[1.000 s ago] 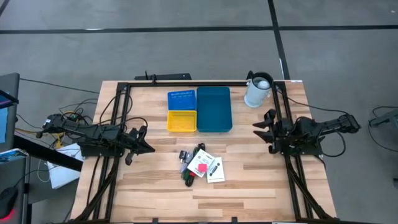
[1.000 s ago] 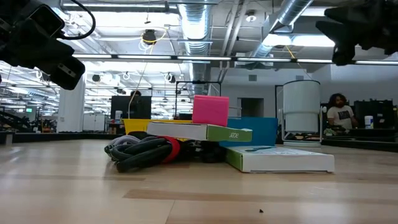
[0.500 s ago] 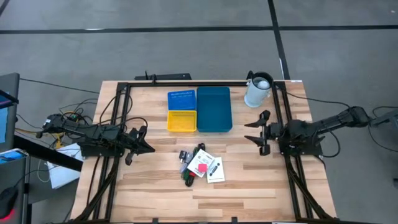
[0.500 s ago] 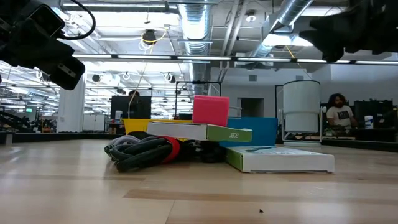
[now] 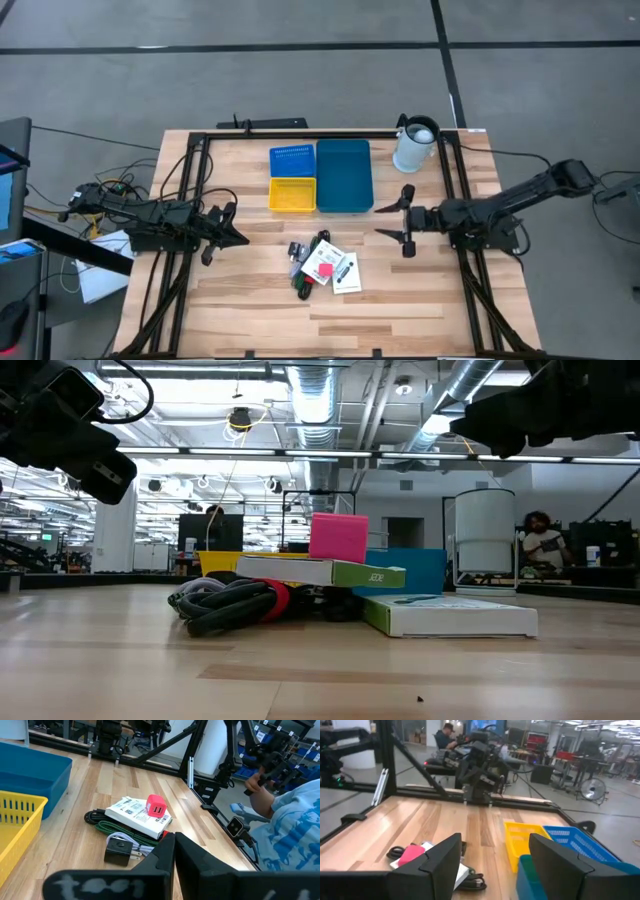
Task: Pick and place items into bin
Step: Put the pink charger adapter into the blue basket
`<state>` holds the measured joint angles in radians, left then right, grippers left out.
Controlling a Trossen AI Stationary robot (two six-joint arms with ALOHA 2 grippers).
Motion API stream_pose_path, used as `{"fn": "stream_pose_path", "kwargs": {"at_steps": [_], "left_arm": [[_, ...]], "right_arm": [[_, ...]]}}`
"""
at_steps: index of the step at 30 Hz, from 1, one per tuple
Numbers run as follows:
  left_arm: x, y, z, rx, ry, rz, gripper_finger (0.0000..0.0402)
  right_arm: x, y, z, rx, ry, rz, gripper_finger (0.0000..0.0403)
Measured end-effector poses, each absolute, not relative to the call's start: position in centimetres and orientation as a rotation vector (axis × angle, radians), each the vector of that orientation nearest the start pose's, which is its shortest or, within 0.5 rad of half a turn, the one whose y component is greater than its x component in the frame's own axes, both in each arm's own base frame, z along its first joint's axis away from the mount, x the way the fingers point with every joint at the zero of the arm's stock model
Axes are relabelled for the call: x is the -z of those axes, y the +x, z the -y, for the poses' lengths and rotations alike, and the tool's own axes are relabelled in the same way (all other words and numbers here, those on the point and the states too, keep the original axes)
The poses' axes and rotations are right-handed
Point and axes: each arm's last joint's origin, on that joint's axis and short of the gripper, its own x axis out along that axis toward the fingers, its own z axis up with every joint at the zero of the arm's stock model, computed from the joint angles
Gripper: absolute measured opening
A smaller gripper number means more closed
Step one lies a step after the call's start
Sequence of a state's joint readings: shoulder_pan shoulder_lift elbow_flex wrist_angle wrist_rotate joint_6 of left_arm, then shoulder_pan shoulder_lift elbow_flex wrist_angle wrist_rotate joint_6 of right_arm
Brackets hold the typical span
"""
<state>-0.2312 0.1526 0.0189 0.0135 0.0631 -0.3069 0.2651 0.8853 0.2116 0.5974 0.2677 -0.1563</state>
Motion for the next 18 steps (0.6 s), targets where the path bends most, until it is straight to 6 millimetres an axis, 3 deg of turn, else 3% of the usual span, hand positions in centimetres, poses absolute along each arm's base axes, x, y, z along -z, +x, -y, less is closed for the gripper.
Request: {"fn": "stream_pose_path", "kwargs": {"at_steps": [10, 18], "left_arm": [[-15.9, 10.3, 2.6, 0.273, -0.294, -0.164, 0.0000], [-15.9, 10.3, 2.6, 0.273, -0.294, -0.164, 0.0000]], "right_arm": [[-18.4, 19.4, -6.3, -0.045, -0.165, -0.071, 0.0230], [-16.1, 20.4, -7.8, -0.023, -0.150, -0.105, 0.0231]]}}
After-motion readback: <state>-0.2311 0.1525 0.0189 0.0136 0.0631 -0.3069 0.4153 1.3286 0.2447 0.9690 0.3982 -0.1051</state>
